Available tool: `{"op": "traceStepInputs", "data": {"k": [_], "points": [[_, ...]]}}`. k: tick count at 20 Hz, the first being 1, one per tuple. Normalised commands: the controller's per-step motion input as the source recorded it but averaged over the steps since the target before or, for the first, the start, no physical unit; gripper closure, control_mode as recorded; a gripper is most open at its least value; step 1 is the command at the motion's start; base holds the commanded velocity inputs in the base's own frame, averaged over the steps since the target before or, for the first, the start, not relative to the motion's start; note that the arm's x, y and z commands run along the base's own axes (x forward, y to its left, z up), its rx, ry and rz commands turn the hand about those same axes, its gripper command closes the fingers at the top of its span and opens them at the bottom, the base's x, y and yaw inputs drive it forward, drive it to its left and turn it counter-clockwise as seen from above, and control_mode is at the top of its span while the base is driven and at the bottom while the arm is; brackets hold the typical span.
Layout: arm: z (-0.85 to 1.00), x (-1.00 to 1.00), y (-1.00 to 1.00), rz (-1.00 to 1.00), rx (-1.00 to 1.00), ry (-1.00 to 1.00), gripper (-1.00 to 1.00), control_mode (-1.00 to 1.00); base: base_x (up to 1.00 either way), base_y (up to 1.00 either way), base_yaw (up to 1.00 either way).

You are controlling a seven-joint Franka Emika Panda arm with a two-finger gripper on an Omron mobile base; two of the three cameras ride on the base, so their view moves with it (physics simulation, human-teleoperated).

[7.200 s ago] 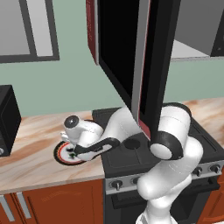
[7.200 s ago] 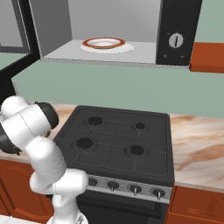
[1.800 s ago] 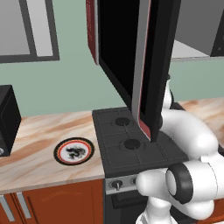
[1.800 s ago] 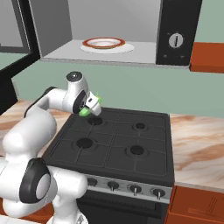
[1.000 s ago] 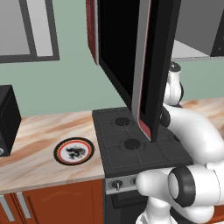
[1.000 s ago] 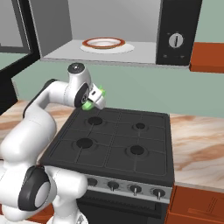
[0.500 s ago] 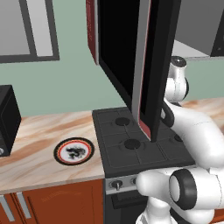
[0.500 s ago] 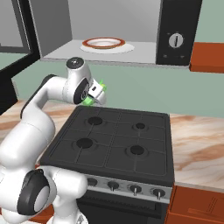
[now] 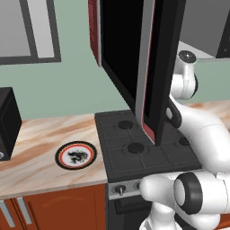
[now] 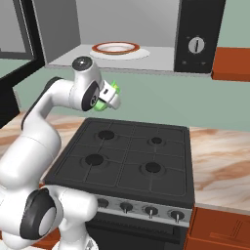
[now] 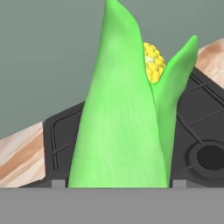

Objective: Pick the corn from the counter and place it in the microwave. Then turn on the microwave.

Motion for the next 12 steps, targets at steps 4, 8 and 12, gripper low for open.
{"op": "traceStepInputs", "data": {"k": [4, 8, 12], "points": [[0.34, -0.01, -0.07, 0.01, -0.02, -0.06, 1.0, -1.0, 0.0, 0.0, 0.0], [0.35, 0.0, -0.05, 0.01, -0.02, -0.06, 1.0, -1.0, 0.0, 0.0, 0.0], [0.33, 0.0, -0.03, 0.01, -0.02, -0.04, 1.0, -1.0, 0.0, 0.0, 0.0]]}}
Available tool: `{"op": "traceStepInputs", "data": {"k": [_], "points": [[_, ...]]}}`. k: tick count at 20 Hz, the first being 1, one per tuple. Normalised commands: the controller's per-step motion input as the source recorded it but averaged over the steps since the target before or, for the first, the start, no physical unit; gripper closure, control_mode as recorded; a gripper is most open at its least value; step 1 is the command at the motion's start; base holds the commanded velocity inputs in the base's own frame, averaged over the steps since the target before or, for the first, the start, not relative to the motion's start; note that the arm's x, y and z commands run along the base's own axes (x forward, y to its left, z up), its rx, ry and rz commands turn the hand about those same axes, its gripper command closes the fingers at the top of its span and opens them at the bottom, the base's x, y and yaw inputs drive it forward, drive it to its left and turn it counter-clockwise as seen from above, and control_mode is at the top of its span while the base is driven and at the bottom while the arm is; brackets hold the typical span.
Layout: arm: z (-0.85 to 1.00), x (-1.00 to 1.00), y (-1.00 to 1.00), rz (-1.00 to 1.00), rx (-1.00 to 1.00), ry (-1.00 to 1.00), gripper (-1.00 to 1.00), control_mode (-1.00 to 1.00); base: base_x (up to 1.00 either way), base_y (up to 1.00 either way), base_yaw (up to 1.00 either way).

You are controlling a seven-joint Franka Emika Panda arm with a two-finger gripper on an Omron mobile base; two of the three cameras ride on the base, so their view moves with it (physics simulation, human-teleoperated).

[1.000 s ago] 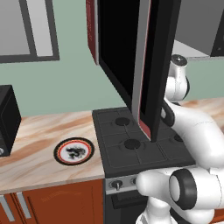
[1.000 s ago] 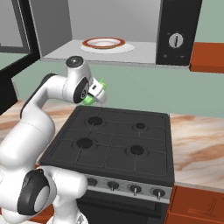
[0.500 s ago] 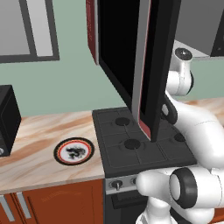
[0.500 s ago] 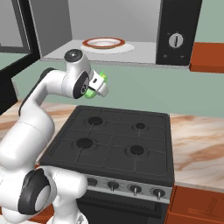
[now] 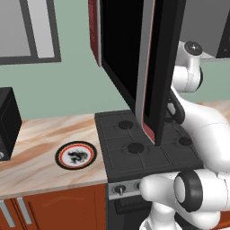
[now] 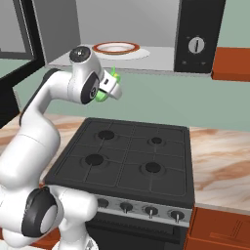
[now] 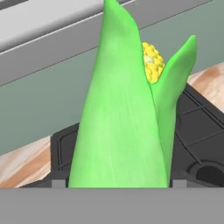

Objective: Pick the corn from the counter and place it in the microwave. Then turn on the microwave.

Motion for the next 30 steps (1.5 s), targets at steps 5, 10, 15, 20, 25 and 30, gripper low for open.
{"op": "traceStepInputs", "data": {"k": [5, 10, 15, 20, 25, 30], "points": [[0.3, 0.0, -0.03, 0.02, -0.02, -0.05, 1.0, -1.0, 0.0, 0.0, 0.0], [0.3, 0.02, -0.02, 0.02, -0.02, -0.06, 1.0, -1.0, 0.0, 0.0, 0.0], [0.3, -0.01, -0.03, 0.02, -0.02, -0.07, 1.0, -1.0, 0.0, 0.0, 0.0], [0.08, -0.26, 0.0, 0.02, -0.01, -0.06, 1.0, -1.0, 0.0, 0.0, 0.0], [0.18, -0.35, 0.0, 0.01, -0.01, -0.08, 1.0, -1.0, 0.0, 0.0, 0.0], [0.24, -0.31, -0.01, 0.01, -0.02, -0.09, 1.0, -1.0, 0.0, 0.0, 0.0]]}}
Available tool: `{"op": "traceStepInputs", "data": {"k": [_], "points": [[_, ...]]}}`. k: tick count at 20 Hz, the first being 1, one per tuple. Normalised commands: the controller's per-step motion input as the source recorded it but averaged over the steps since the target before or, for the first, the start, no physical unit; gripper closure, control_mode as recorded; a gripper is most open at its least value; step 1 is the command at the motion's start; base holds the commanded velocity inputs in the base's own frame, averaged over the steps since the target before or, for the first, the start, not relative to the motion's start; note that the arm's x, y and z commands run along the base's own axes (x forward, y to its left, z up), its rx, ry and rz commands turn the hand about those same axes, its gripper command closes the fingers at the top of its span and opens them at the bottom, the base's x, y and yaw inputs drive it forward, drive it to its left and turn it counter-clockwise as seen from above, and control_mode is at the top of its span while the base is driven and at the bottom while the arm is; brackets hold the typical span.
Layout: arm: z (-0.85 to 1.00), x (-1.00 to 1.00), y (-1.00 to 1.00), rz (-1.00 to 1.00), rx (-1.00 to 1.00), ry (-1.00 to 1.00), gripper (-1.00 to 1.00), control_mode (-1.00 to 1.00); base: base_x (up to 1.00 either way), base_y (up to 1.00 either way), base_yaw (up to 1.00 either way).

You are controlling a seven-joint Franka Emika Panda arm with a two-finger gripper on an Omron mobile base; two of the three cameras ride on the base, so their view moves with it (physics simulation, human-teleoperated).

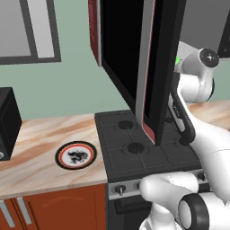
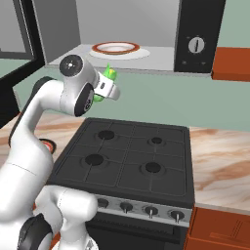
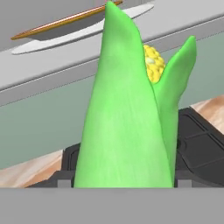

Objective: Pick the corn from the counter and place it in the microwave. Then turn on the microwave.

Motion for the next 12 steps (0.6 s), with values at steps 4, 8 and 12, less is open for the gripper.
{"op": "traceStepInputs", "data": {"k": [4, 8, 12], "points": [[0.3, -0.22, -0.01, 0.02, -0.02, -0.08, 1.0, -1.0, 0.0, 0.0, 0.0], [0.33, -0.09, 0.0, 0.03, -0.03, -0.06, 1.0, -1.0, 0.0, 0.0, 0.0], [0.32, -0.02, 0.0, 0.03, -0.03, -0.05, 1.0, -1.0, 0.0, 0.0, 0.0]]}}
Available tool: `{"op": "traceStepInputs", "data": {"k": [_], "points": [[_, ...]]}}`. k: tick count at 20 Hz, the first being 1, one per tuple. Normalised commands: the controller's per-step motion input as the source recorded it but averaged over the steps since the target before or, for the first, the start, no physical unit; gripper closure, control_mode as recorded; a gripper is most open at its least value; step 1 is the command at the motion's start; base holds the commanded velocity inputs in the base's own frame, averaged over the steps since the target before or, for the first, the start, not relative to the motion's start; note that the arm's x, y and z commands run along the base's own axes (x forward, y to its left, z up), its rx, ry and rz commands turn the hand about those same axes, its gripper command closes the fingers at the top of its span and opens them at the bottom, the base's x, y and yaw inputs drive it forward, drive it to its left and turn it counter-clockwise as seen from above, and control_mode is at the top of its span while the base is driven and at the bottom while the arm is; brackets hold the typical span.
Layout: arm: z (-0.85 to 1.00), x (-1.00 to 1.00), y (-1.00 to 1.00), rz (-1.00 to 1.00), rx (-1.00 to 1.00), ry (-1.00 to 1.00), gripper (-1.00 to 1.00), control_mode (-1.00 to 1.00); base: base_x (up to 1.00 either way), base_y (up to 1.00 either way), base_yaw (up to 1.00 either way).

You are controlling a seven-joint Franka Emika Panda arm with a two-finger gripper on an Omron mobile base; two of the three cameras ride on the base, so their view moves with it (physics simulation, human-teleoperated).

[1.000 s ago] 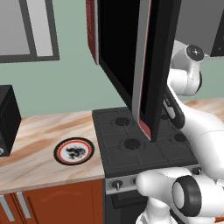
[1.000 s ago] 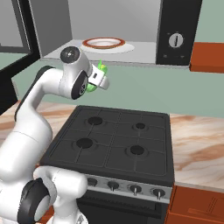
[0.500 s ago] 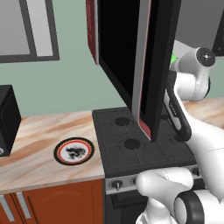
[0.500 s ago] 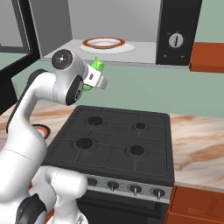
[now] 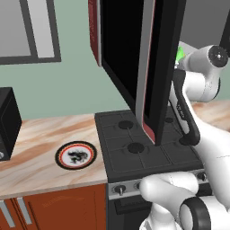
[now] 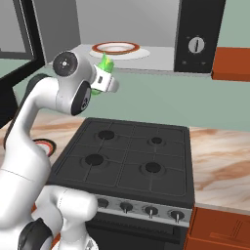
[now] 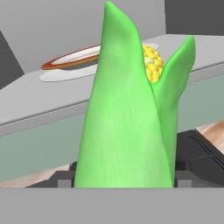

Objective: Pick the corn from the counter and place it in the microwave. Then turn on the microwave.

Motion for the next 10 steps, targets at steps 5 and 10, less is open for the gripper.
{"op": "traceStepInputs", "data": {"k": [5, 10], "points": [[0.28, 0.0, 0.0, 0.03, -0.02, -0.02, 1.0, -1.0, 0.0, 0.0, 0.0], [0.28, 0.0, 0.0, 0.02, -0.02, -0.01, 1.0, -1.0, 0.0, 0.0, 0.0]]}}
